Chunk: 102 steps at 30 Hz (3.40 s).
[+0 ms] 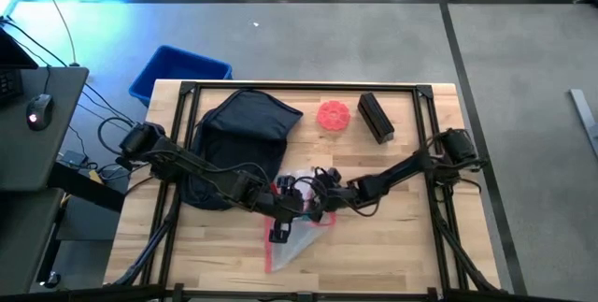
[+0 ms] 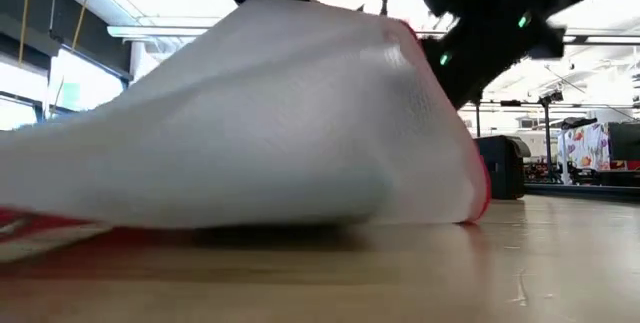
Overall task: Unpack backpack
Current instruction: Remove the blue calculator from the transparent pink zip bag
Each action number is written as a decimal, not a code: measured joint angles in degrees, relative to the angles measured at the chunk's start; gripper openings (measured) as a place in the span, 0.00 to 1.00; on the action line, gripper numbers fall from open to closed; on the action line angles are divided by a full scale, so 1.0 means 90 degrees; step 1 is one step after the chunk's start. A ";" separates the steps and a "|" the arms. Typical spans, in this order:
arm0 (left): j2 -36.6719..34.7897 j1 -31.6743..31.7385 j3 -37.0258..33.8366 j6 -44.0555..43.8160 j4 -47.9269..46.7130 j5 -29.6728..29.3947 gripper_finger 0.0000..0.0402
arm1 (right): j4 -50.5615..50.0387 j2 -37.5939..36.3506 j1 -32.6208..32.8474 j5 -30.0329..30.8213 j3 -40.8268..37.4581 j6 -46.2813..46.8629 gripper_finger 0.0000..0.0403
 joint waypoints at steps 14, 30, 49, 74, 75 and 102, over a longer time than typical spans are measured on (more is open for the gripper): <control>0.0003 -0.0078 0.0007 -0.0108 -0.0952 -0.0383 0.00 | -0.0700 0.0052 0.0230 -0.0296 -0.0005 0.0516 0.03; -0.0012 -0.0075 0.0007 0.0403 -0.1304 -0.0679 0.00 | -0.0708 -0.0672 0.1310 0.0078 -0.0010 -0.0366 0.01; -0.0017 -0.0061 0.0007 0.0457 -0.1285 -0.0766 0.00 | 0.1384 0.0156 0.0021 -0.0621 0.0000 -0.1110 0.22; -0.0026 -0.0258 -0.0287 -0.1021 -0.2054 -0.1256 0.00 | -0.2805 -0.0113 0.0536 -0.0716 0.0862 -0.0650 0.00; -0.0026 -0.0286 -0.0345 -0.1120 -0.2012 -0.1258 0.00 | -0.2916 -0.0158 0.0578 -0.0720 0.0860 -0.0559 0.00; 0.0338 -0.0522 -0.0939 -0.1210 -0.0396 0.0352 0.00 | -0.1376 -0.1318 -0.0499 -0.3800 -0.0460 0.1443 0.45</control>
